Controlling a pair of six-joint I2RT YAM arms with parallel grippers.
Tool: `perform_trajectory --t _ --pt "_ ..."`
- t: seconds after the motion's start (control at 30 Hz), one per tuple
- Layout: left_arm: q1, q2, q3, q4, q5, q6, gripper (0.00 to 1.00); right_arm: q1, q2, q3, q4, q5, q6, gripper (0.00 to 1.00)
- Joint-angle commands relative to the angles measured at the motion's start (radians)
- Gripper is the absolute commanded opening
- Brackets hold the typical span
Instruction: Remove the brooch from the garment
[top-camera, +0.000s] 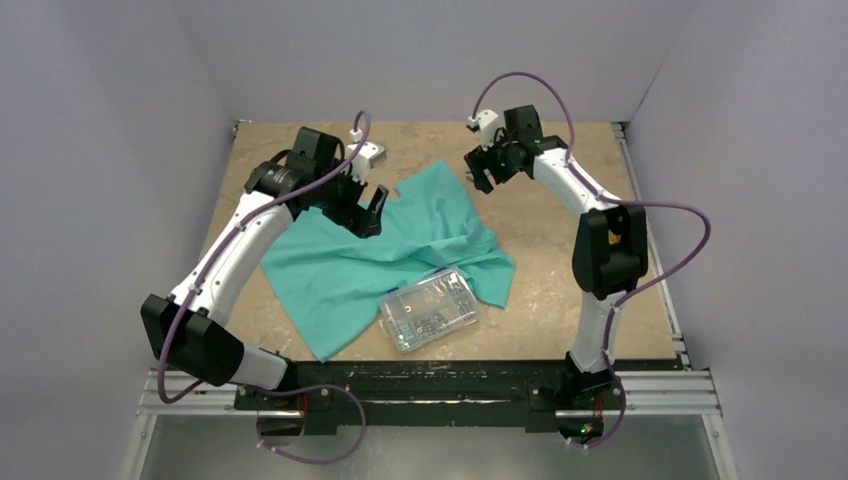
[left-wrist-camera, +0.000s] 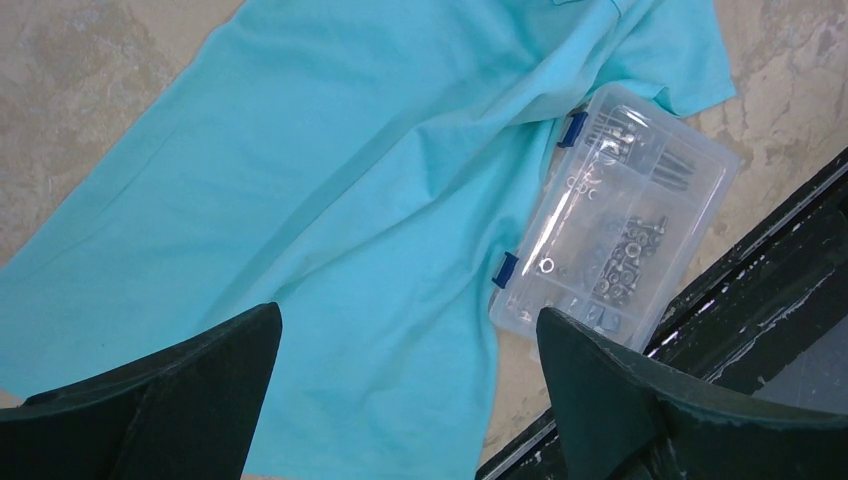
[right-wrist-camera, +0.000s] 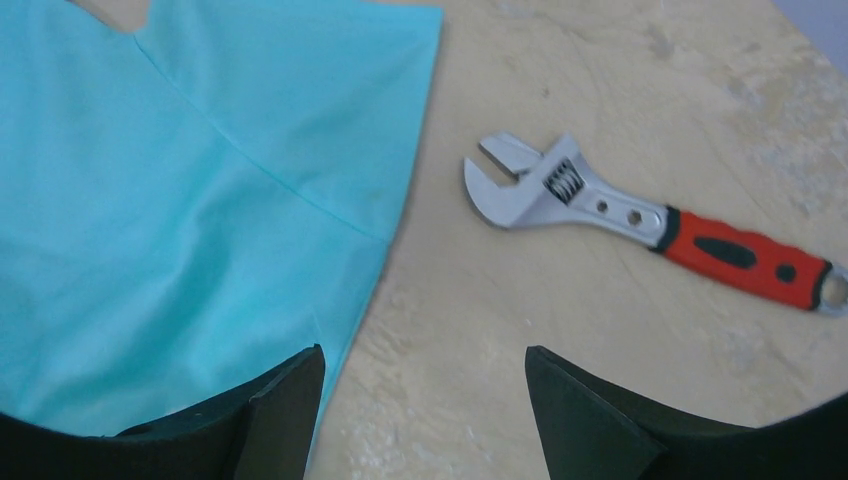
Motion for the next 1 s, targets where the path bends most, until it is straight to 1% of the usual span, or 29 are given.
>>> perform_trajectory --t 0.0,0.27,0.43,0.5,0.57,0.6,0.67,0.77,0.87,0.97 --pt "0.034 -0.016 0.006 -0.037 -0.013 0.032 1.00 0.058 0.095 0.124 0.017 -0.007 0.033 0.77" --pt "0.108 0.014 0.048 -0.075 0.008 0.021 1.00 0.124 0.295 0.272 0.043 0.063 0.041 0.75" --pt "0.145 0.032 0.092 -0.094 -0.013 0.043 1.00 0.145 0.368 0.306 0.043 0.105 0.019 0.74" --pt "0.157 0.037 0.107 -0.097 -0.019 0.047 1.00 0.151 0.394 0.309 0.046 0.123 0.000 0.72" --pt "0.167 0.043 0.122 -0.101 -0.030 0.049 1.00 0.155 0.420 0.316 0.045 0.143 -0.020 0.68" --pt "0.172 0.046 0.130 -0.102 -0.036 0.050 1.00 0.159 0.434 0.329 0.040 0.155 -0.026 0.63" --pt "0.182 0.049 0.138 -0.108 -0.044 0.052 1.00 0.160 0.469 0.361 0.031 0.170 -0.036 0.46" --pt "0.198 0.051 0.144 -0.111 -0.061 0.064 1.00 0.162 0.527 0.433 0.025 0.196 -0.047 0.32" --pt "0.218 0.061 0.154 -0.113 -0.097 0.075 1.00 0.172 0.594 0.524 0.030 0.222 -0.072 0.26" --pt "0.244 0.083 0.173 -0.125 -0.129 0.082 1.00 0.193 0.653 0.610 0.054 0.292 -0.123 0.24"
